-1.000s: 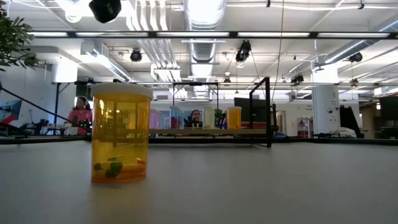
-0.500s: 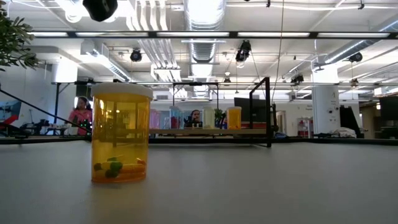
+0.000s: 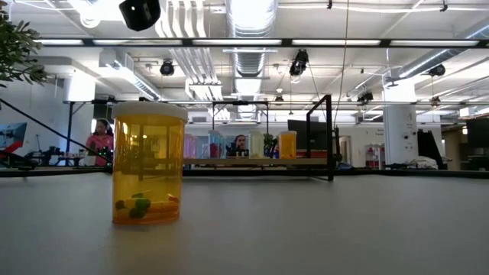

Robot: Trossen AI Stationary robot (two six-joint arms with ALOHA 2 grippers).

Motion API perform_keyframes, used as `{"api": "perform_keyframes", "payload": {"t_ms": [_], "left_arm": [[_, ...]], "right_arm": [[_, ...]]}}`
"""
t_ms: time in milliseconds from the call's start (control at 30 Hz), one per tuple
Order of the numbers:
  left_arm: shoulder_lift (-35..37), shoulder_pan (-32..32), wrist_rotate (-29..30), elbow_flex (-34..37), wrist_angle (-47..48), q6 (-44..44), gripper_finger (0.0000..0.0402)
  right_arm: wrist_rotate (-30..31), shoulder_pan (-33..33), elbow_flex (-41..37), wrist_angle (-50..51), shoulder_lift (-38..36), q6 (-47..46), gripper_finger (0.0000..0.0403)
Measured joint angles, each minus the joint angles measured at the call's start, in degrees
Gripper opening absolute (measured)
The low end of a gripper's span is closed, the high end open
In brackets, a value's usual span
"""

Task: Pick and place medicine bottles onto shelf by color
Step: Put the orange pill bottle on the shelf aligned with the other orange pill bottles

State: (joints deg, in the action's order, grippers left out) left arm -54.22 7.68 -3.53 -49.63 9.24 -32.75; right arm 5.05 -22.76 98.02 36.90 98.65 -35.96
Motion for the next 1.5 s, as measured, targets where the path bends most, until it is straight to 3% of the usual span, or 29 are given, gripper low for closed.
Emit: {"api": "perform_keyframes", "payload": {"t_ms": [300, 533, 700, 867, 1100, 1500], "left_arm": [[-1.68, -0.01, 0.41, -0.26, 0.27, -2.95, 0.0160], [-1.32, 0.09, 1.57, -0.61, 0.17, -3.45, 0.0160], [-1.13, 0.39, 1.66, -0.72, 0.19, -3.33, 0.0160], [-1.06, 0.42, 1.41, -0.72, 0.24, -2.91, 0.0160], [-0.06, 1.91, 0.45, -0.68, 0.26, -1.38, 0.0160], [3.79, 4.83, 0.20, -0.61, 0.40, -1.36, 0.0160]], "right_arm": [[-0.23, 0.15, -0.28, 0.53, 0.00, 0.02, 0.0240], [-1.04, 0.15, -1.49, 0.50, 0.00, 1.01, 0.0298], [-0.69, -0.17, -5.06, -5.40, 0.08, 9.54, 0.0329], [-0.51, -0.68, -8.45, -15.25, 2.33, 14.09, 0.0328], [2.74, -0.61, -8.48, -18.53, 7.12, 15.84, 0.0327], [2.56, -0.94, -8.48, -24.38, 15.35, 17.04, 0.0327]]}}
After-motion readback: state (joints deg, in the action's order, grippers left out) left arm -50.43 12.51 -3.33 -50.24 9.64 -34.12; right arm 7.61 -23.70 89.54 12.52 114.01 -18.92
